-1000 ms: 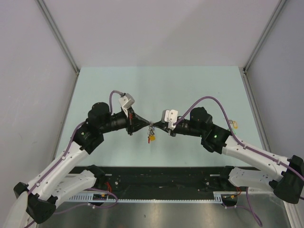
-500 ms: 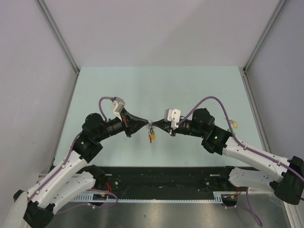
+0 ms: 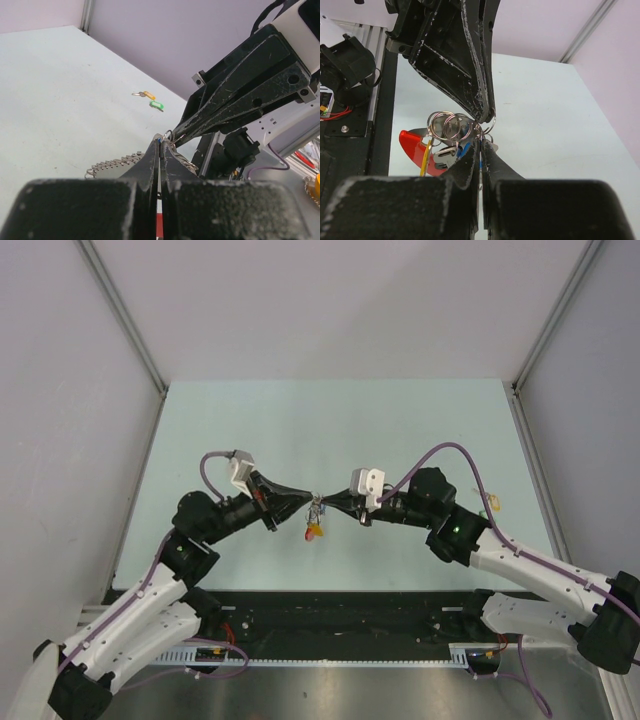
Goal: Put the keys on the keyring
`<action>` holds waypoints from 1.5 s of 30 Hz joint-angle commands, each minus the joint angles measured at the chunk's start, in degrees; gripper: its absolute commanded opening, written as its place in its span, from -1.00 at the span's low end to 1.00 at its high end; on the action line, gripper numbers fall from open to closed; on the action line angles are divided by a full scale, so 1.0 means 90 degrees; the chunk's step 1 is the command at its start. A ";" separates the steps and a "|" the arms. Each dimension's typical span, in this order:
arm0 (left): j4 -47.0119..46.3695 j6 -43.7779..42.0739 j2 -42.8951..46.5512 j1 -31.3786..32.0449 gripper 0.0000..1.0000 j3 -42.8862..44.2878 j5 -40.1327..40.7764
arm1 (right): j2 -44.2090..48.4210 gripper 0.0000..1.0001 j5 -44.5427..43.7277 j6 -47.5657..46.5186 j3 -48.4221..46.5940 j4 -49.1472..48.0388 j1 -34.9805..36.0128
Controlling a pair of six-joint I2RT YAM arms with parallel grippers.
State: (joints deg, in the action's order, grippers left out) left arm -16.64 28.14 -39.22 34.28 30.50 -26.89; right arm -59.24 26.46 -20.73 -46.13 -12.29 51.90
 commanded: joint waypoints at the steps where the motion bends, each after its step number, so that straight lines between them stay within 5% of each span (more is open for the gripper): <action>1: -0.0894 0.0545 0.0139 -0.0020 -0.99 -0.0117 0.0585 | 0.0040 -1.00 0.0166 -0.0128 -0.0001 -0.0138 0.0054; 24: -0.2243 0.0965 0.0012 0.0341 -0.99 -0.0733 0.0987 | -0.0322 -1.00 -0.0400 -0.0304 -0.0099 -0.0294 0.0308; 28: -0.1416 0.0517 0.0353 0.0332 -0.50 -0.0665 0.1190 | -0.0234 -1.00 -0.0420 -0.0431 -0.0187 -0.0041 0.0230; 33: 0.0069 -0.0557 0.0813 0.0234 -0.38 -0.0138 0.1377 | -0.0175 -1.00 -0.0362 -0.0714 -0.0304 0.0359 0.0229; 45: 0.4376 -0.4345 -0.1187 -0.0372 0.17 0.2508 -0.2086 | -0.0146 -1.00 -0.0078 -0.1075 -0.0568 0.1014 0.0259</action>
State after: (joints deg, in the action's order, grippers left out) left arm 5.91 5.10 -44.58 31.46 47.11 -31.77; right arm -62.43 24.34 -28.49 -47.68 -3.31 53.89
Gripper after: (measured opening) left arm 0.554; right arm 0.009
